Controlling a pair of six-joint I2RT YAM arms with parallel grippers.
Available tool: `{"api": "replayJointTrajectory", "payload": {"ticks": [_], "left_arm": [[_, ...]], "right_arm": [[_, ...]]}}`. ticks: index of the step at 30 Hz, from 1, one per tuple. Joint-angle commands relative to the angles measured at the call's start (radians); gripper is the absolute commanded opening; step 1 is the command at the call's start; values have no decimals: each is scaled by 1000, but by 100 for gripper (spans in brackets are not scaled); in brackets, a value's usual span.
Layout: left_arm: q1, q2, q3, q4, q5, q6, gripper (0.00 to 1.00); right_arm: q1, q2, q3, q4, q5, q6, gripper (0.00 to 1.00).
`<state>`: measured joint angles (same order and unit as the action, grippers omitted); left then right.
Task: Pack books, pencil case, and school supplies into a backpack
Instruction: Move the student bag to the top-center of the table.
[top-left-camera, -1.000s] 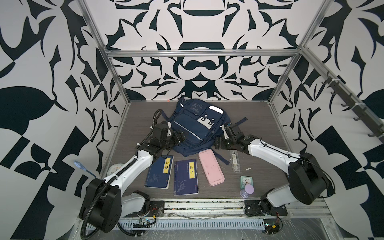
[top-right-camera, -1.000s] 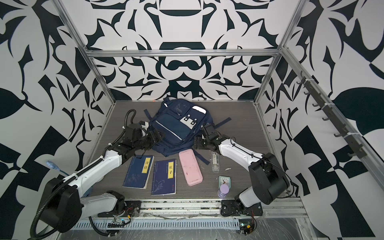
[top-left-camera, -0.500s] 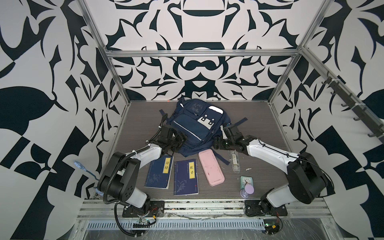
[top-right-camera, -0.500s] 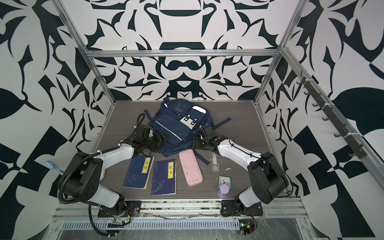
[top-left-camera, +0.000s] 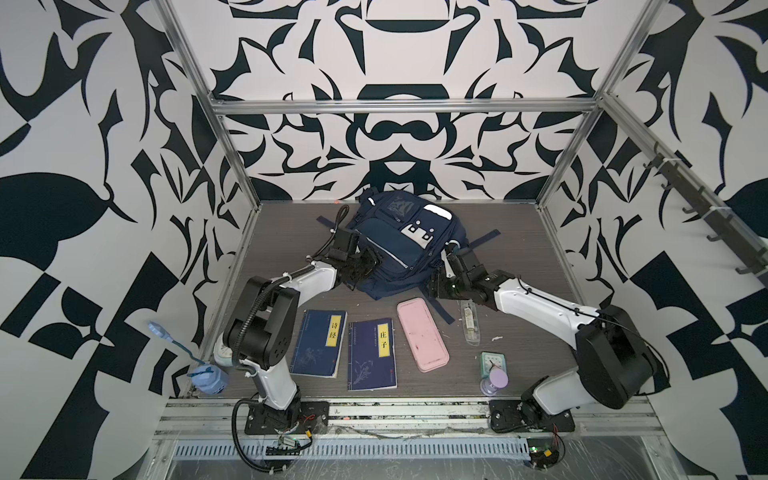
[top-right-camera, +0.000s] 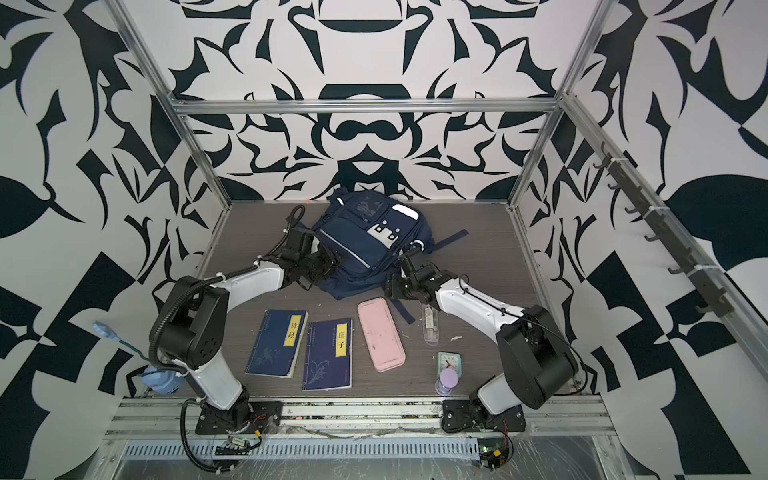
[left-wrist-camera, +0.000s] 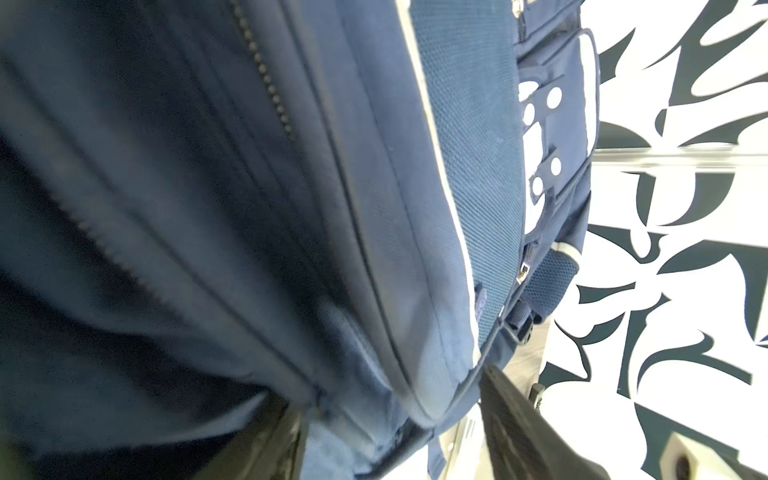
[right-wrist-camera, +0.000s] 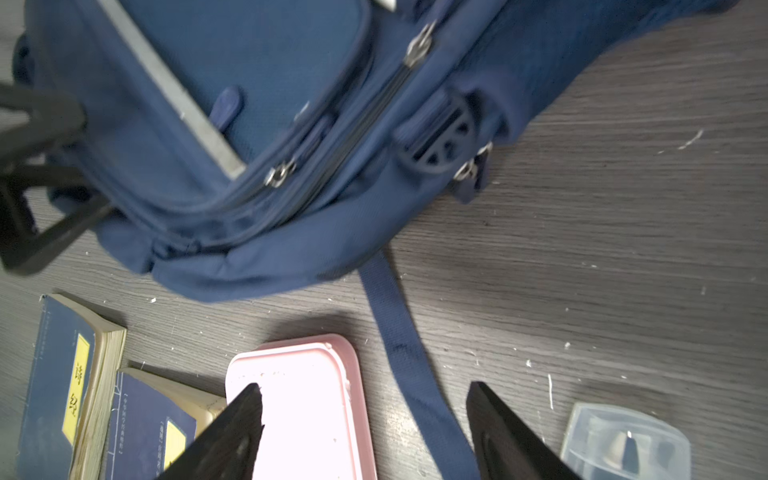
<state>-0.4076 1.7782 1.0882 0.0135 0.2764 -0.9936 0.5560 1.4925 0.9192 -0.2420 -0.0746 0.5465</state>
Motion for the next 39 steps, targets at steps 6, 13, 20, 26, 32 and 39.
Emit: {"api": "replayJointTrajectory", "payload": {"ticks": [6,13,20,26,32,39], "left_arm": [[37,38,117,-91,0,123,65],[47,-8,86,-119,-49,178,66],[102,-63,59,-141,-128,242,66],[109,-78,73,-166,-120,271,66],[74,-154,2,-136,-47,211,66],[10,-232,-83,-63,2,55,66]], "right_arm": [[2,-51,-8,39,25,-57,81],[-4,-8,12,20,86,-142,81],[-5,-5,7,48,52,-138,80],[-6,-20,-3,55,39,-142,80],[-4,-38,-8,50,36,-154,79],[-6,-40,-14,53,39,-150,77]]}}
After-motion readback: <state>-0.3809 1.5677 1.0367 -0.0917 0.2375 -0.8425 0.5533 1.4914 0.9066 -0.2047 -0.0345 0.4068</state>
